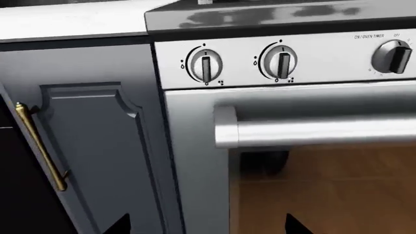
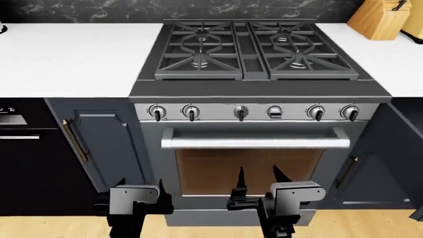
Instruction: Pick and place the shaker into the drawer. Then close the cabinet.
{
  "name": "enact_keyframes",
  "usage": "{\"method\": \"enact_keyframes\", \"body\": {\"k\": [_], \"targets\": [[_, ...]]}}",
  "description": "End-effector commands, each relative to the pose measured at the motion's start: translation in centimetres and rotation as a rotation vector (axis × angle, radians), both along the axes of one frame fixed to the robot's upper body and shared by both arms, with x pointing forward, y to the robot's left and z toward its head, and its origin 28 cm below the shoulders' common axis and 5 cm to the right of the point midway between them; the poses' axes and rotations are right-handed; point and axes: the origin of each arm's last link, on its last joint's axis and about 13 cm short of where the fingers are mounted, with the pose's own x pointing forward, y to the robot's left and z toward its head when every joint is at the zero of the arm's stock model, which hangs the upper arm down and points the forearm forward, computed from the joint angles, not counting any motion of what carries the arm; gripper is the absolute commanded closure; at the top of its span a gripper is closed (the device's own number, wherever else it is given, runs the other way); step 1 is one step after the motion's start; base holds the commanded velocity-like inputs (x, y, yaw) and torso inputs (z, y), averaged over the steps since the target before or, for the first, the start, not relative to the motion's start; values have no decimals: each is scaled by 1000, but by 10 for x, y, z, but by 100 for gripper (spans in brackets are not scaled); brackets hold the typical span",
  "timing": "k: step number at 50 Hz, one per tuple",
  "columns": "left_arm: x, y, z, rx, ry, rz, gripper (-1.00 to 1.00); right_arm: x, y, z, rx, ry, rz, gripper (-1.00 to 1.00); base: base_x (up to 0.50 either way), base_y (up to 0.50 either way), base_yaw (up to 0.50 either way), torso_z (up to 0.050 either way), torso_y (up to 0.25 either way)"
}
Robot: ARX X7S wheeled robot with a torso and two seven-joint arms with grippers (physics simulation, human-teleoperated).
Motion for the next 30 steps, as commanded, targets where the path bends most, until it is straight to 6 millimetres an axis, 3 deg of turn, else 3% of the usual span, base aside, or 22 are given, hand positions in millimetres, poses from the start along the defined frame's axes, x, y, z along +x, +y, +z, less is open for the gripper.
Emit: {"method": "enact_keyframes", "body": {"k": [1,30], "targets": [[3,2,-1,-13,5,-1,-100,2,0,0,9,-14,-13,-100,-69,500,0,0,0],[2,1,-2,-3,16,10,-100,1,-1,1,34,-18,-3,-100,-55,500,0,0,0]]}}
